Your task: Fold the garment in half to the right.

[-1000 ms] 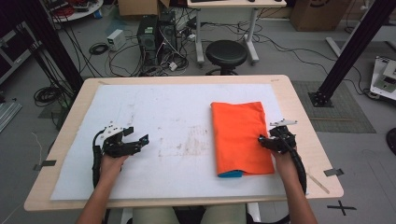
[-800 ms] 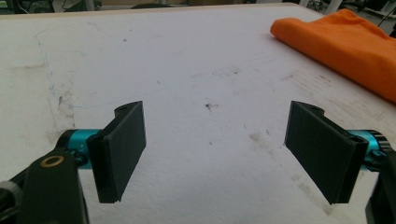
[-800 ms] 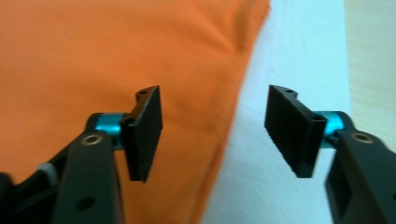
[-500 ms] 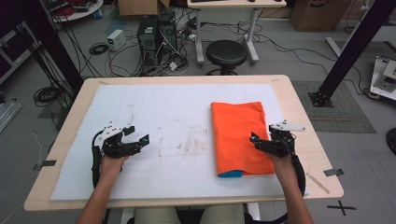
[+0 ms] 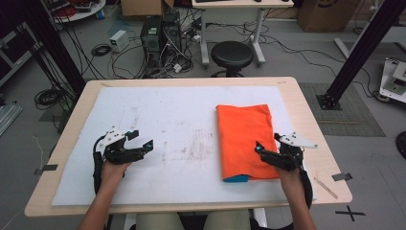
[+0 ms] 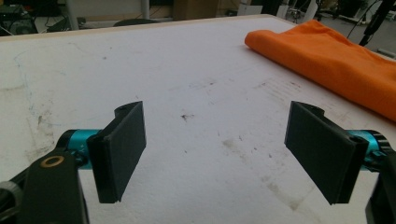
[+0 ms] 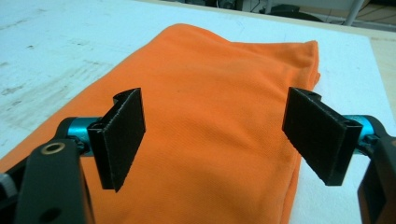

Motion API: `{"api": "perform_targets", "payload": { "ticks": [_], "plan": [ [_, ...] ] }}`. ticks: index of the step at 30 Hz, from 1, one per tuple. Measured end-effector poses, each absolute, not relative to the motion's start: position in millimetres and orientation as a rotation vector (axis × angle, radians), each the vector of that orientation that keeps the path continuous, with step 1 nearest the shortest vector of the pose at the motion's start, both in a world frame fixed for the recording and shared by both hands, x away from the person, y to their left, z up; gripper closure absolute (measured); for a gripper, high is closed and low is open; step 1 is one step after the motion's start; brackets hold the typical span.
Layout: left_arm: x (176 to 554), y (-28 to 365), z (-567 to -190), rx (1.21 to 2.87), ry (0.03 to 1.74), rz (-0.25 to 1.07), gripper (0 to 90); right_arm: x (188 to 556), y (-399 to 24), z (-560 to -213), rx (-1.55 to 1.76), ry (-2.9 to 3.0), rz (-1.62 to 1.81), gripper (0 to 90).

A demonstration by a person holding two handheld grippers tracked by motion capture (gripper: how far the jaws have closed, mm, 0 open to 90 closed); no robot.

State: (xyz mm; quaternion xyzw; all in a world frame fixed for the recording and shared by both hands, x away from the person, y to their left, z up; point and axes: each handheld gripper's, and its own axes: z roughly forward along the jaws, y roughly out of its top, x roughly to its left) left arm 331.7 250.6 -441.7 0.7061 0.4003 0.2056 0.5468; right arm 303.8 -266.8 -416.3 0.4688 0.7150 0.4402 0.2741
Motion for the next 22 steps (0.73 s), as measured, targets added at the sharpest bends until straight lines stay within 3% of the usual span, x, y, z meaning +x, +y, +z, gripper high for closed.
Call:
{"api": "perform_targets", "payload": {
  "ticks": [22],
  "plan": [
    [330.8,250.0,-441.3,1.672,0.946,0.488,20.6,293.3,-270.8,-413.3,1.24,1.898,1.2,21.6]
  ]
}}
